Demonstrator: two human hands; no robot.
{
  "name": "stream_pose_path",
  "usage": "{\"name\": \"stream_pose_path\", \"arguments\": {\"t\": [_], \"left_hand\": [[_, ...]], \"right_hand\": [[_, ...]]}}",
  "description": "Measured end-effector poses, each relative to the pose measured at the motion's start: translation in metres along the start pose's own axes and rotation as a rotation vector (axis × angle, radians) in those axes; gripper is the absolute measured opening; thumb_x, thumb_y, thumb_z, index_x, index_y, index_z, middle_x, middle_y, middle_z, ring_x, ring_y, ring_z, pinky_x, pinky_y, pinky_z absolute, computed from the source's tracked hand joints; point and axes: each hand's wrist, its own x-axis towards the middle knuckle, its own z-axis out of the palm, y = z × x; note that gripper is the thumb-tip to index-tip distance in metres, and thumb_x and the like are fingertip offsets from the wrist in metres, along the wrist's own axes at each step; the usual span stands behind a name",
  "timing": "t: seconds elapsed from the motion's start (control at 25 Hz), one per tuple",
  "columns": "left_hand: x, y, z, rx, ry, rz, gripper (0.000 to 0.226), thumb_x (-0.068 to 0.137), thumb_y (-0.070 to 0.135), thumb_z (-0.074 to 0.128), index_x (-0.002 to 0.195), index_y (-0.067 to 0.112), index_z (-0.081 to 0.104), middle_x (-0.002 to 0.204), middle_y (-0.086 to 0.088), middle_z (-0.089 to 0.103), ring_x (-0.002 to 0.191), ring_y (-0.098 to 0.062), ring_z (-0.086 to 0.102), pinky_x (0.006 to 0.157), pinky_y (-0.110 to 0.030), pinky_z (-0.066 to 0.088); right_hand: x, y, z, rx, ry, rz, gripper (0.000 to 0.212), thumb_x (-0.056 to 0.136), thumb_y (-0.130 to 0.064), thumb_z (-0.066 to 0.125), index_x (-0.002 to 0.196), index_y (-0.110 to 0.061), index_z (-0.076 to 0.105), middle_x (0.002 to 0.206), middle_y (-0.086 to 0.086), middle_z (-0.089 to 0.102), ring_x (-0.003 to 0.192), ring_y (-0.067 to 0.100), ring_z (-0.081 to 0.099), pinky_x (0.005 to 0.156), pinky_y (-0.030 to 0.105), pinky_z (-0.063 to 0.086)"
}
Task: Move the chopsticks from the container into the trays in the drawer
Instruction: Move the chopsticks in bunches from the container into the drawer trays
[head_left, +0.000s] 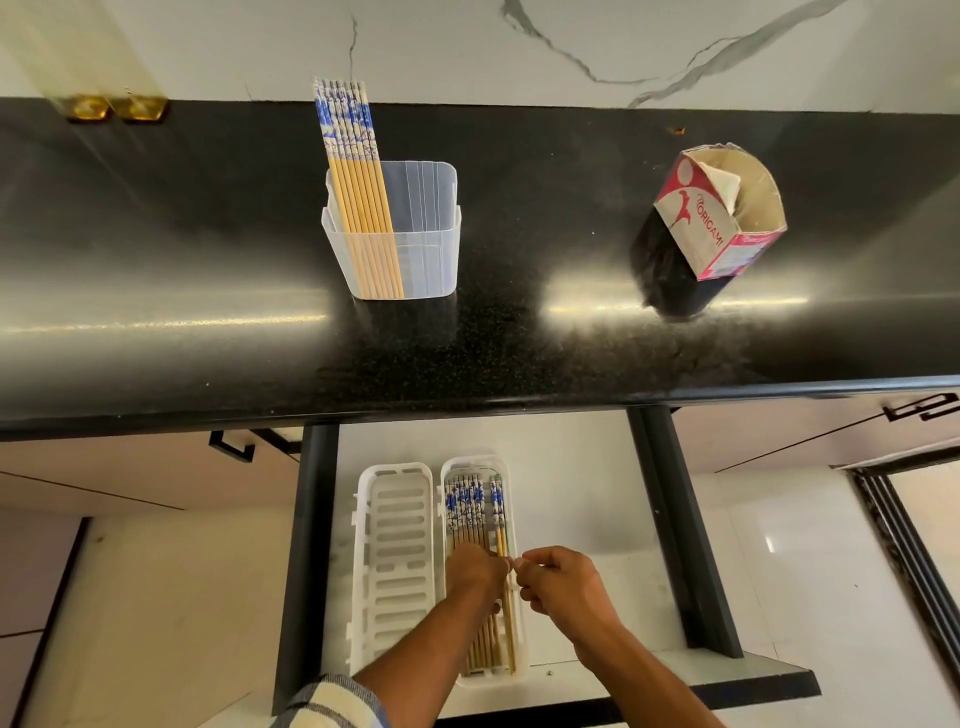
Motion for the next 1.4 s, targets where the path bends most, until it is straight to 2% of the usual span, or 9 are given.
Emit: {"name": "stream_pose_path", "arguments": {"t": [0.16, 0.24, 0.36, 0.56, 0.72, 0.84, 0.96, 1.24, 1.4], "left_hand": [[0.009, -0.003, 0.001, 0.091, 0.004, 0.044, 0.007, 0.086, 0.007, 0.071, 0.087, 0.000, 0.069, 0.089, -0.019, 0.074, 0.079, -0.035, 0.075, 0.067, -0.049, 0.064], [0.008, -0.003, 0.000, 0.162, -0.003, 0.086, 0.006, 0.087, 0.004, 0.065, 0.083, 0.001, 0.068, 0.086, -0.015, 0.072, 0.080, -0.032, 0.074, 0.070, -0.042, 0.064], [0.008, -0.004, -0.002, 0.361, 0.040, 0.180, 0.027, 0.091, 0.007, 0.059, 0.066, 0.016, 0.057, 0.071, 0.001, 0.060, 0.073, -0.018, 0.063, 0.065, -0.028, 0.053], [0.014, -0.004, -0.003, 0.434, 0.076, 0.259, 0.011, 0.090, 0.007, 0.063, 0.087, 0.015, 0.068, 0.082, 0.001, 0.065, 0.076, -0.014, 0.062, 0.065, -0.023, 0.049], [0.013, -0.007, 0.001, 0.433, 0.118, 0.291, 0.009, 0.092, 0.008, 0.061, 0.089, 0.015, 0.066, 0.083, 0.002, 0.061, 0.077, -0.015, 0.059, 0.062, -0.023, 0.043], [0.015, -0.010, 0.002, 0.452, 0.153, 0.289, 0.015, 0.095, 0.010, 0.057, 0.083, 0.018, 0.061, 0.082, 0.002, 0.062, 0.076, -0.014, 0.060, 0.059, -0.022, 0.042], [0.015, -0.011, 0.001, 0.478, 0.168, 0.293, 0.018, 0.095, 0.009, 0.056, 0.080, 0.018, 0.061, 0.080, 0.002, 0.062, 0.075, -0.014, 0.061, 0.060, -0.023, 0.044], [0.009, -0.003, -0.007, 0.507, 0.084, 0.251, 0.013, 0.093, 0.007, 0.060, 0.082, 0.013, 0.064, 0.070, 0.003, 0.058, 0.073, -0.015, 0.064, 0.054, -0.020, 0.046], [-0.007, 0.015, -0.026, 0.298, -0.035, 0.198, 0.012, 0.094, 0.005, 0.058, 0.098, 0.006, 0.070, 0.086, -0.010, 0.074, 0.070, -0.021, 0.074, 0.065, -0.030, 0.064]], "right_hand": [[0.002, 0.001, 0.004, -0.016, -0.013, 0.002, 0.020, 0.092, -0.030, 0.066, 0.106, -0.016, 0.071, 0.089, 0.001, 0.074, 0.081, 0.015, 0.071, 0.081, 0.032, 0.061], [0.001, 0.003, 0.007, -0.029, -0.019, 0.000, 0.020, 0.092, -0.031, 0.066, 0.104, -0.017, 0.071, 0.088, 0.001, 0.075, 0.082, 0.015, 0.071, 0.082, 0.033, 0.061], [0.000, 0.003, 0.011, -0.065, -0.026, -0.001, 0.017, 0.093, -0.030, 0.064, 0.101, -0.018, 0.072, 0.087, -0.001, 0.075, 0.080, 0.014, 0.072, 0.081, 0.032, 0.061], [0.004, 0.007, 0.019, -0.163, -0.057, 0.027, 0.018, 0.095, -0.016, 0.057, 0.099, -0.014, 0.075, 0.084, 0.002, 0.076, 0.078, 0.017, 0.073, 0.078, 0.033, 0.063], [0.003, 0.008, 0.023, -0.228, -0.057, 0.044, 0.020, 0.095, -0.010, 0.054, 0.089, -0.019, 0.071, 0.086, 0.003, 0.075, 0.081, 0.020, 0.073, 0.079, 0.033, 0.063], [0.002, 0.009, 0.023, -0.247, -0.055, 0.048, 0.021, 0.095, -0.010, 0.055, 0.102, -0.012, 0.075, 0.088, 0.003, 0.075, 0.081, 0.019, 0.073, 0.077, 0.030, 0.062], [0.002, 0.010, 0.023, -0.255, -0.056, 0.047, 0.026, 0.096, -0.010, 0.053, 0.112, -0.010, 0.073, 0.093, 0.004, 0.075, 0.081, 0.016, 0.072, 0.076, 0.027, 0.061], [0.002, 0.009, 0.024, -0.247, -0.068, 0.059, 0.027, 0.092, -0.007, 0.054, 0.108, -0.011, 0.075, 0.093, 0.005, 0.075, 0.080, 0.017, 0.071, 0.076, 0.029, 0.062], [-0.002, 0.004, 0.025, -0.189, -0.076, 0.038, 0.023, 0.094, -0.012, 0.057, 0.109, -0.012, 0.074, 0.087, 0.004, 0.075, 0.077, 0.016, 0.071, 0.077, 0.032, 0.063]]}}
